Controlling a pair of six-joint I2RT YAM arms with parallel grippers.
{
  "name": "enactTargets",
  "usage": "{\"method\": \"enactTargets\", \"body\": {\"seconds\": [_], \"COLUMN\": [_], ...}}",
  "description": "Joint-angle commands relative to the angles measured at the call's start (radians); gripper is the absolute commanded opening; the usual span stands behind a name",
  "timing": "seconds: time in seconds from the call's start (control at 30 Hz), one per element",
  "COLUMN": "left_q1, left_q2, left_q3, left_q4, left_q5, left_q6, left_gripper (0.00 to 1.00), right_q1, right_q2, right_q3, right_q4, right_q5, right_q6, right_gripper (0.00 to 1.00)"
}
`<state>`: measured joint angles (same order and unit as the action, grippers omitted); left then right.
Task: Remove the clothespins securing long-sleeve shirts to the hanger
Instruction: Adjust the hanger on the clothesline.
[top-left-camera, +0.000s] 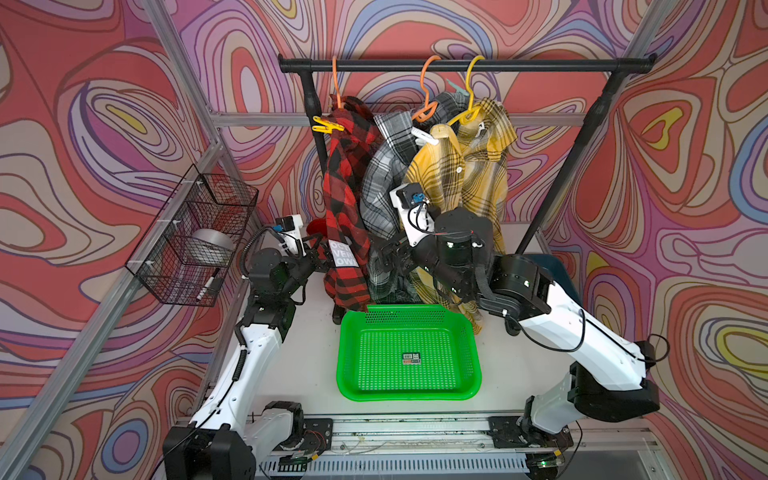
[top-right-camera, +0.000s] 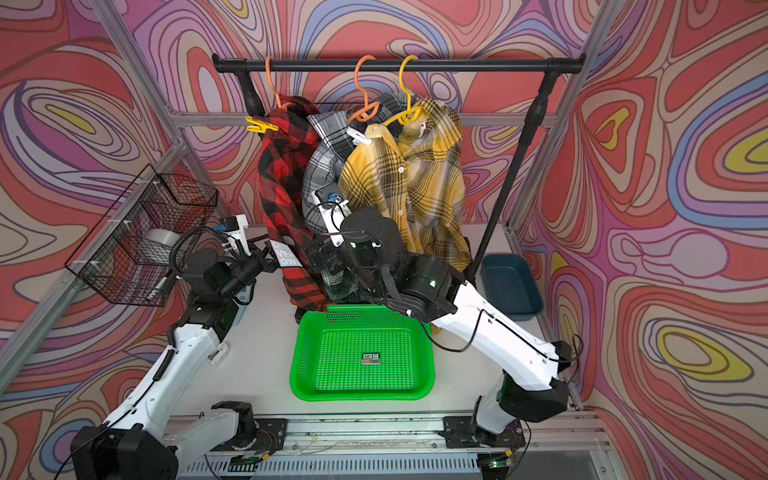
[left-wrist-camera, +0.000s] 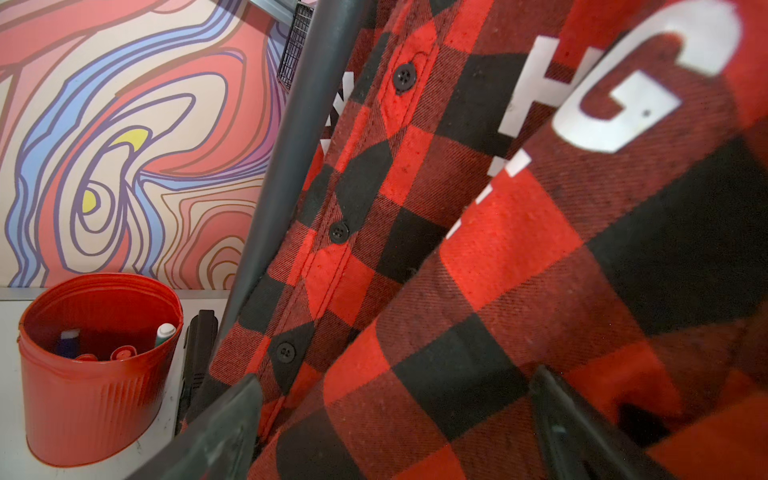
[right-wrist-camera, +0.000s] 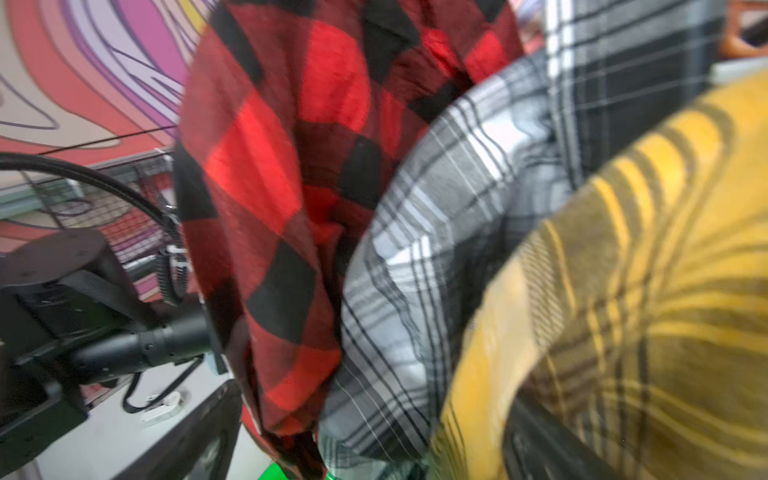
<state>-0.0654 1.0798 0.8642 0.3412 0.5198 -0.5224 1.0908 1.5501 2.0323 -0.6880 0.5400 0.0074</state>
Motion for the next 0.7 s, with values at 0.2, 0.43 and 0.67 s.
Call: {"method": "enactTargets", "body": {"seconds": [0.2,0.43,0.67], "left_q1": [0.004,0.006,0.004], "left_q2": [-0.009,-0.024,-0.03], "left_q3": [0.03,0.034,0.029], "left_q4": [0.025,0.001,-0.003], "left_q5": [-0.024,-0.039,-0.044], "left_q6": [-0.011,0.007,0.008], "left_gripper": [0.95,0.95,0.95], "right_q1": [0.024,0.443,0.5], "right_q2": [-0.164,-0.039,0.139], "right_q3": [-0.13,-0.063,0.11], "right_q4": [-0.031,0.181,0.225], "right_q5": [0.278,0.447,0.408], "right_q6": [0.099,-0.344,-0.483], "right_gripper": [0.91,0.92,0.97]}}
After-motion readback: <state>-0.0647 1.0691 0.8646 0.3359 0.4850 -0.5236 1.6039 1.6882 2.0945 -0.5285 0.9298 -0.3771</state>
